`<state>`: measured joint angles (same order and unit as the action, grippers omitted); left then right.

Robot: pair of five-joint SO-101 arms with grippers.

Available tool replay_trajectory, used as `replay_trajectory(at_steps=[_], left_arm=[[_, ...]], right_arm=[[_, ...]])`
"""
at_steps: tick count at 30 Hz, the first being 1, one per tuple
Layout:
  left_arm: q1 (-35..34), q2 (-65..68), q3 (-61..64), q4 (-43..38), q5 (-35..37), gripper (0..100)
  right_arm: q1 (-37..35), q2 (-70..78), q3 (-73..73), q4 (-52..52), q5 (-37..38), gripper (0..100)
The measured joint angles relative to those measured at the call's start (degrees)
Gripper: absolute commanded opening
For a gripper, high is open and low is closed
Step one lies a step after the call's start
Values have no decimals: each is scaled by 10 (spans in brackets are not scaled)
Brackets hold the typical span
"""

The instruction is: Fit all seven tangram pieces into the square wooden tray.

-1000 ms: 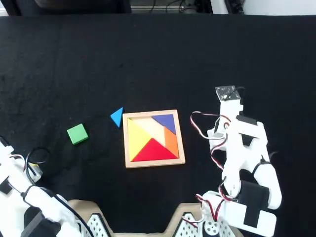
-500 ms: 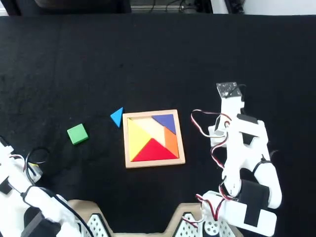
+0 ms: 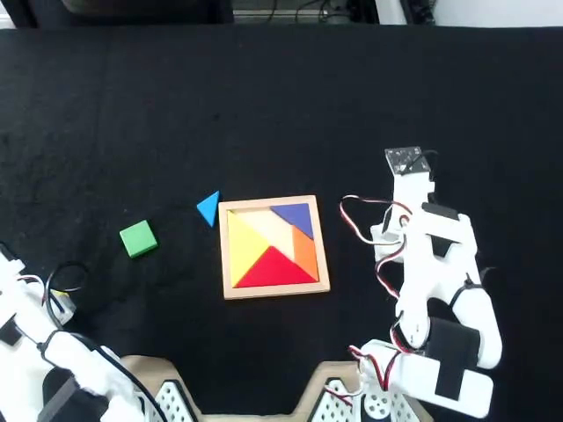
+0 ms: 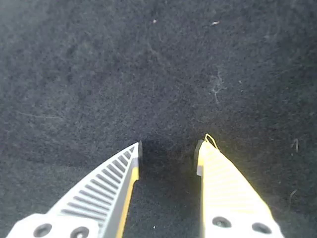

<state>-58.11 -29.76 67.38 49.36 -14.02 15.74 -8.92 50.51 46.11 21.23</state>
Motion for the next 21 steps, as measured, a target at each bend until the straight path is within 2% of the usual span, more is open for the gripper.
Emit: replay_trajectory(at_steps=[4,10,21], left_arm=[[0,0,0,0,0,202],[0,0,0,0,0,202],[0,0,0,0,0,202]], right_arm=[[-4,46,-40,12,-1,220],[-3,89,-91,47,-1,144],[-3,91,-97,55,-1,198]])
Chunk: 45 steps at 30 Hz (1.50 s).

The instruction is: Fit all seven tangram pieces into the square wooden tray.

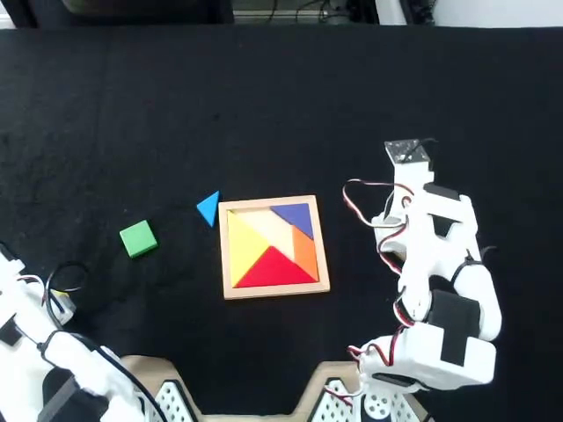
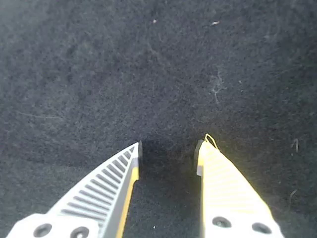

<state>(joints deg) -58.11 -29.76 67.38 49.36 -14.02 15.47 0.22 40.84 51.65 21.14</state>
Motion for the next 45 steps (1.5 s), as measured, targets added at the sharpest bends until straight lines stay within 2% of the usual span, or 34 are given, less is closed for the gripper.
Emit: replay_trajectory(at_steps=[12,20,24,33,38,45], left_arm=[[0,0,0,0,0,202],[0,0,0,0,0,202],[0,0,0,0,0,202],[0,0,0,0,0,202],[0,0,0,0,0,202],[0,0,0,0,0,202]], right_arm=[[0,0,-4,14,1,194],[0,0,-4,21,34,192],[0,0,-5,21,36,142],[1,4,-10,21,36,136],[1,4,-10,21,36,74],[1,4,-10,21,36,67]])
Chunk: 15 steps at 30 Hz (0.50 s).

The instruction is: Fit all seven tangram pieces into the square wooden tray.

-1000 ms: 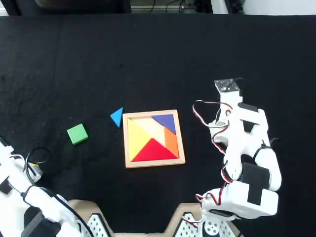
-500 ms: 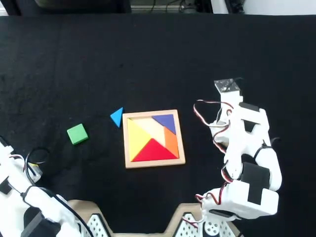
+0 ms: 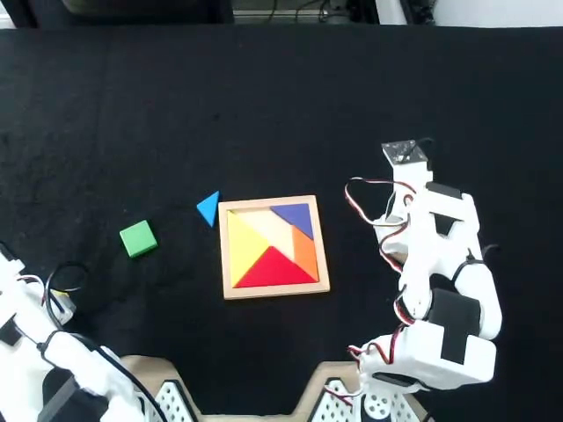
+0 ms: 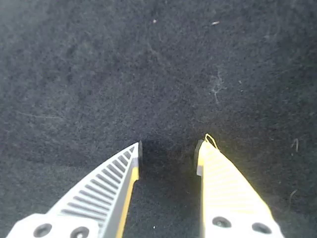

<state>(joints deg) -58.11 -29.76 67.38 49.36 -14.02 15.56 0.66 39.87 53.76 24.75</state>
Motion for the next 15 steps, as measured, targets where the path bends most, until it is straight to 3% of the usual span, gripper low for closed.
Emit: replay_trajectory(at_steps=[15], left_arm=[[0,0,0,0,0,202]], right_arm=[[4,-55,-2,38,-5,12]])
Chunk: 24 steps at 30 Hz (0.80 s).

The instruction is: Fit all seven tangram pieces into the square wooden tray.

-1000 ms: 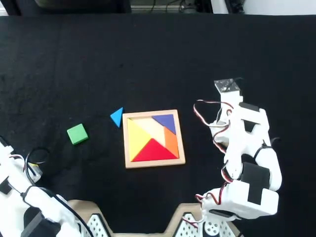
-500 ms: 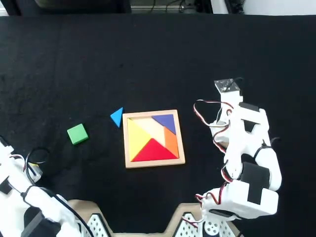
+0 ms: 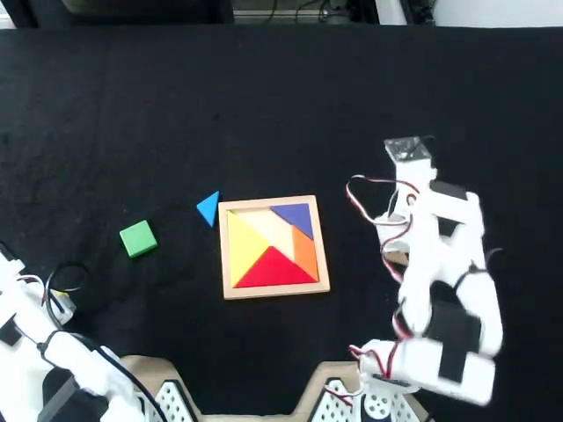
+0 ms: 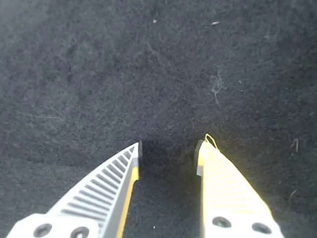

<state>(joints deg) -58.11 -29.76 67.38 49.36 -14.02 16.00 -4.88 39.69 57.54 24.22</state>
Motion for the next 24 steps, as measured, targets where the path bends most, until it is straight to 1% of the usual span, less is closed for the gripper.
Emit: replay_trajectory(at_steps=[8,12,16,20,24], left_arm=[[0,0,0,0,0,202],[0,0,0,0,0,202],[0,0,0,0,0,202],[0,0,0,0,0,202],[0,0,0,0,0,202]], right_arm=[[0,-163,49,18,0,12],[0,-191,58,21,0,12],[-2,-196,57,54,-9,12],[-60,-196,33,106,-56,12],[-159,-196,16,119,-129,12]])
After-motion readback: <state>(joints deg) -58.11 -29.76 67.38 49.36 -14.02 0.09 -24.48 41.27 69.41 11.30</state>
